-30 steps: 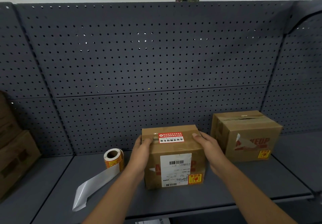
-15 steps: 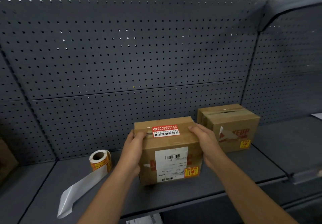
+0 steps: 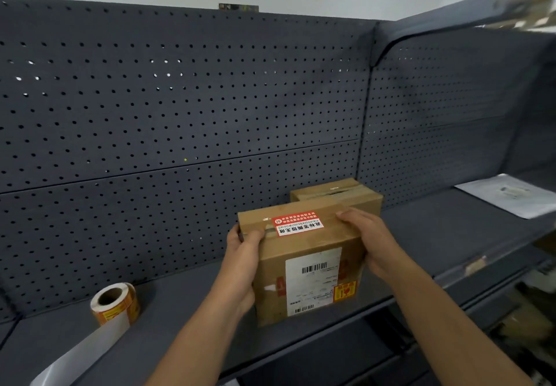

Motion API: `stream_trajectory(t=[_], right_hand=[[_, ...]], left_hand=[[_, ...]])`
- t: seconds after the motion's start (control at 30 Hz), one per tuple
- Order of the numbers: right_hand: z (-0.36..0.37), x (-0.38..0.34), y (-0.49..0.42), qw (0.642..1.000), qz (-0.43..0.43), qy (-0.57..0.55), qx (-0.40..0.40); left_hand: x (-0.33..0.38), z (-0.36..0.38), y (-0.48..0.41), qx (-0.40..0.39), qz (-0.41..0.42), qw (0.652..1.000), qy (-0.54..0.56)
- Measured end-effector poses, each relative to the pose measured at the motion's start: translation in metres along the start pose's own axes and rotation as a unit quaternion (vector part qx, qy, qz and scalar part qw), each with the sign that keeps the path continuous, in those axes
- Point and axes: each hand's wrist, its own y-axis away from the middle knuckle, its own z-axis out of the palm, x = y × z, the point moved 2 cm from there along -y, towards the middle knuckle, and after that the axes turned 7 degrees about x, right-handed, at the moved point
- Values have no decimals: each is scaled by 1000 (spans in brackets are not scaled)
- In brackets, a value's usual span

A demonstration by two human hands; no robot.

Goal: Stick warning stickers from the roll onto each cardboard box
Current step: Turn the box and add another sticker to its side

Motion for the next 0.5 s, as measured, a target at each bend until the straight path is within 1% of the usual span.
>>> stream_trajectory(t=[0.1,0.2,0.33,0.5], right_hand=[[-25,-4,-4,1000,-6,3,-3],[-50,-5,-12,1000,-5,14,12],[-79,-11,-22,1000,0,2,27],[-109,-14,-39,1000,-1,-14,20]], left_hand=[[-5,21,1,-12,-7,1000,10],[-9,43,2,-25,-13,999,15],[-19,78,7,-45,-15,999,18],[-39,110,-1,-30,-9,1000,-2]])
